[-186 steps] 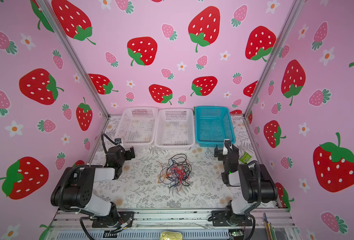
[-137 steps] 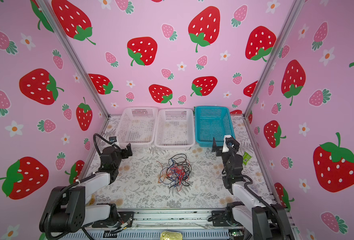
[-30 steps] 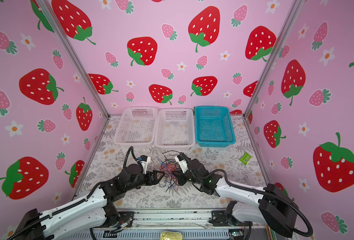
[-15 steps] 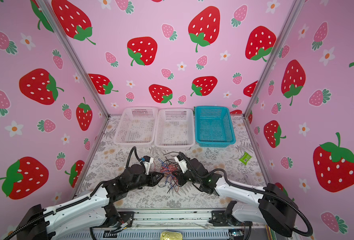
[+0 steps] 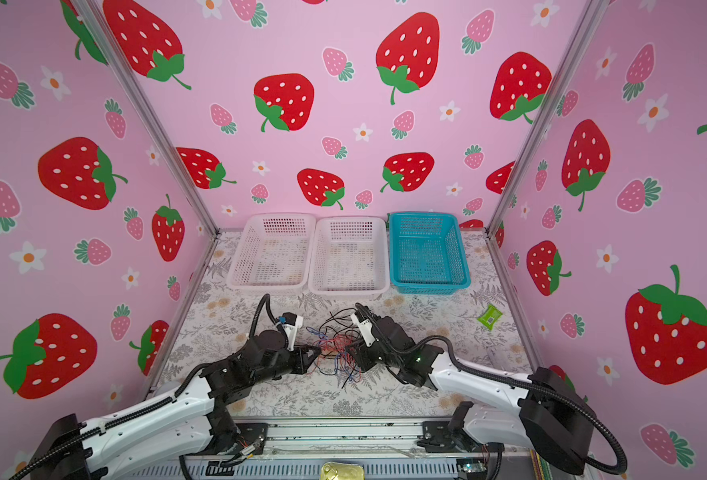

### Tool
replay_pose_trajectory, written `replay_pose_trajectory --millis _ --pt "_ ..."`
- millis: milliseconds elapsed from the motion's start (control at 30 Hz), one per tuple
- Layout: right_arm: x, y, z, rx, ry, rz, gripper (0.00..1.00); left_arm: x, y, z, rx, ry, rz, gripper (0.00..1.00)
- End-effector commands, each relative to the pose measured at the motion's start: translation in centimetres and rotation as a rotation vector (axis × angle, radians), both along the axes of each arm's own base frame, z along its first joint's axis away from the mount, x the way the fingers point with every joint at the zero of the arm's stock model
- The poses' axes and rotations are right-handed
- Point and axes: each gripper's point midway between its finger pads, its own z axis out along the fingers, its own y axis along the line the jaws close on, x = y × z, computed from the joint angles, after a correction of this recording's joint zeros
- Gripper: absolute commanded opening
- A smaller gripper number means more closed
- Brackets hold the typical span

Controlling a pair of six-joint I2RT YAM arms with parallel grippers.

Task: Untangle and sort cables by color
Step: Untie the cable.

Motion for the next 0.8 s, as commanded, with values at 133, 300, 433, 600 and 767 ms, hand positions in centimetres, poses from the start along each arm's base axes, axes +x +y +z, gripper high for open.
replay_pose_trajectory --millis 133,300,433,600,767 --pt "0.6 -1.8 1.5 -0.006 -0.028 -0.086 0.46 0.8 -0.1 1.5 0.005 -0.039 0.015 0.0" --pt "1.2 -1.8 -0.3 -0.047 0.009 -0.099 0.43 0.7 -0.2 1.9 0.003 -0.058 -0.001 0.0" --pt "2.6 -2.2 -1.1 -0.086 0.005 -0.152 0.41 0.5 -0.1 2.0 -0.003 -0.066 -0.01 0.0" --pt "4.6 -3.1 -0.8 -0.081 -0.026 -0.21 0.38 0.2 0.1 1.6 0.003 -0.06 -0.015 0.0" --pt "6.0 -3.2 -1.6 -0.069 -0.004 -0.221 0.35 0.0 0.4 1.3 0.01 -0.056 -0.01 0.0"
